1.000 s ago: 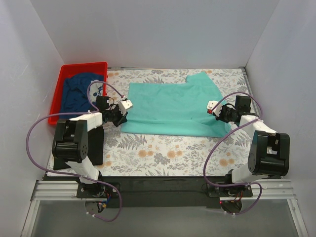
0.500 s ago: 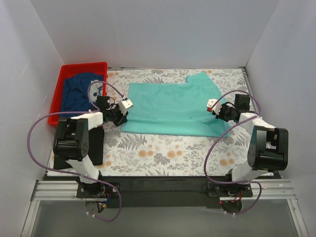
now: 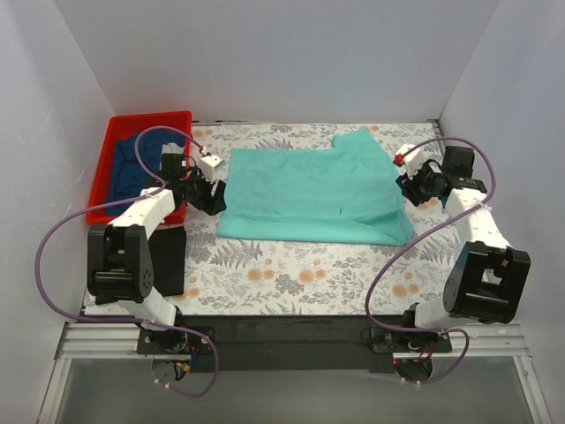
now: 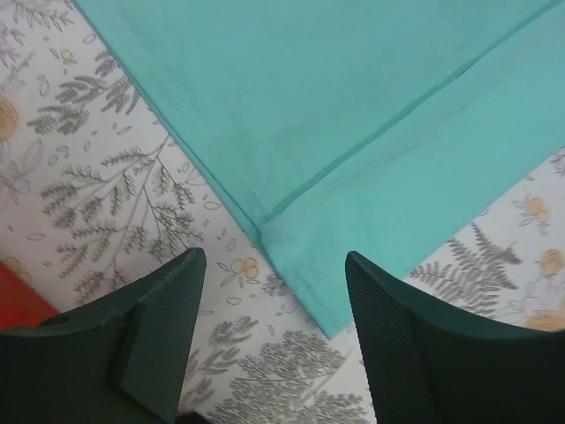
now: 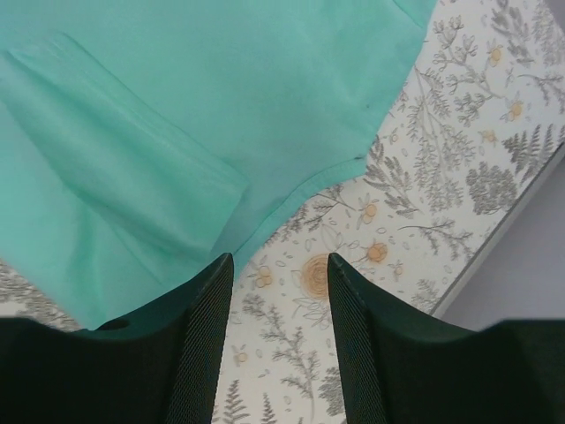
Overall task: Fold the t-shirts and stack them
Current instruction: Fold the tshirt
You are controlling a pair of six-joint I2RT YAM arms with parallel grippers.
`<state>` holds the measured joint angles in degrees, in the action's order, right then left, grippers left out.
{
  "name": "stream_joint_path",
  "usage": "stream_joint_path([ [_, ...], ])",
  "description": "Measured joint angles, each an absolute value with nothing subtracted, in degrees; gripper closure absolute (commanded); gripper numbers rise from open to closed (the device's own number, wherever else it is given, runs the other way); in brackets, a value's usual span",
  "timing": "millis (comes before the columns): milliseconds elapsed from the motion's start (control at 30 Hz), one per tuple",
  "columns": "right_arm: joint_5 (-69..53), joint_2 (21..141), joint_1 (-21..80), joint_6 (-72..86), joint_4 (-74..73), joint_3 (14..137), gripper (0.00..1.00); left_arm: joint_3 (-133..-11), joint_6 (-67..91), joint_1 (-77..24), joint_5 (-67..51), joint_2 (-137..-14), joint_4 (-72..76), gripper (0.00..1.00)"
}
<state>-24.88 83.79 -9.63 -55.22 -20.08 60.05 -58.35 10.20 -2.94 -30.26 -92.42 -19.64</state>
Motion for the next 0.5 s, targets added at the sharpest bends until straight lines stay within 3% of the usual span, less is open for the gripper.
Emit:
stream_joint_path([
  [500, -22.5, 93.2, -11.6, -39.1, -38.2, 60.5, 0.45, -61.6, 25.7, -2.7, -30.2, -99.9, -35.5, 0.32],
])
